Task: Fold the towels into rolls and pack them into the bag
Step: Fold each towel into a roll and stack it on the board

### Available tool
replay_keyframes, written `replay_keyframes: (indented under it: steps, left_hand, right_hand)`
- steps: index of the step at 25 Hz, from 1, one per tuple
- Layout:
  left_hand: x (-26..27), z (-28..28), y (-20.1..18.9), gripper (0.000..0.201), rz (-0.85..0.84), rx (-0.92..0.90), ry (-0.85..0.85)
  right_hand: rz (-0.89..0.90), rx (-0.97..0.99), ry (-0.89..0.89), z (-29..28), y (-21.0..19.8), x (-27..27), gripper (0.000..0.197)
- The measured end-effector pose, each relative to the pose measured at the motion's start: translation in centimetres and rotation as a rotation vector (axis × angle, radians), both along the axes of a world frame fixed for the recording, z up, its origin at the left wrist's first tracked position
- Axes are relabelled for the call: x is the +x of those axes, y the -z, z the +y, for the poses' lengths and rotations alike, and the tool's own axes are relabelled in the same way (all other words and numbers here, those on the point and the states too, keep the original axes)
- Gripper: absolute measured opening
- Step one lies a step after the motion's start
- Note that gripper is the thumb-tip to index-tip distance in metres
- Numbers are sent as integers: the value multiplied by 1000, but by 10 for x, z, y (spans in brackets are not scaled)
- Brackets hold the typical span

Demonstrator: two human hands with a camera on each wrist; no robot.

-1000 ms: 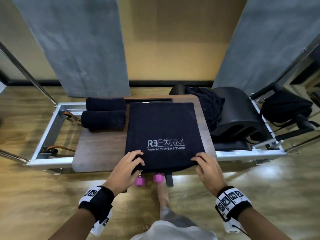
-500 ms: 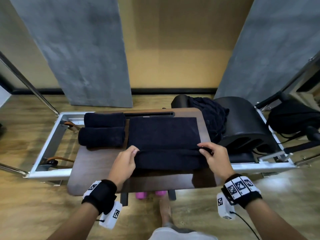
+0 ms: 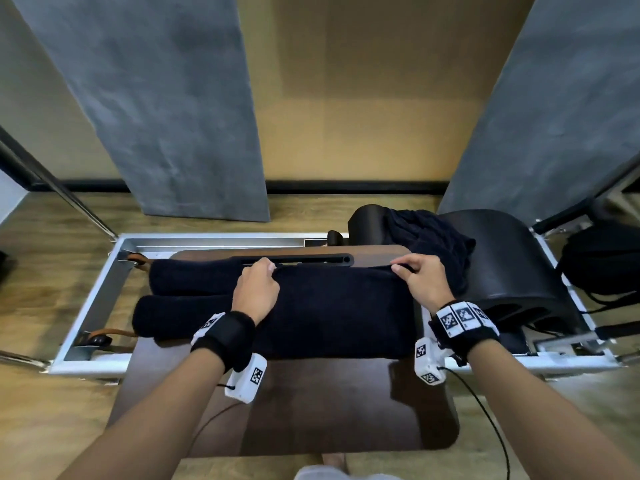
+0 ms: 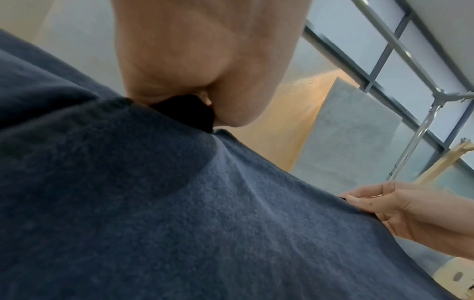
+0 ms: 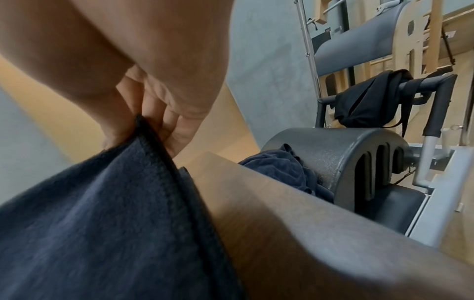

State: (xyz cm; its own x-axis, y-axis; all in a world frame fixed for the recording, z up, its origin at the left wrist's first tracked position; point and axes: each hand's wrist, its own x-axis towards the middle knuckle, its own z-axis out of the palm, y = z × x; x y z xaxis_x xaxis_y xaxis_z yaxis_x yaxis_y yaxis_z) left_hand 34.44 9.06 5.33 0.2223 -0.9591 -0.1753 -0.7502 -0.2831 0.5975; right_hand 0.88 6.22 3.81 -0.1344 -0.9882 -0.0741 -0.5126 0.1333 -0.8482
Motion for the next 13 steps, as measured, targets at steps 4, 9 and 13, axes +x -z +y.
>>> replay_keyframes:
  steps: [4,9,13]
  left_hand:
    - [-11,-12,3,26,-108,-84,35]
    - [-40,19,8,15,-130,-330,259]
    - [-68,63,24,25,-36,-206,624]
  right_hand:
    - [74,-94,108,-11,3,-1,10]
    - [39,-79,-128,17,7,12,19]
    - [203,-28,-330,41,12,16,20]
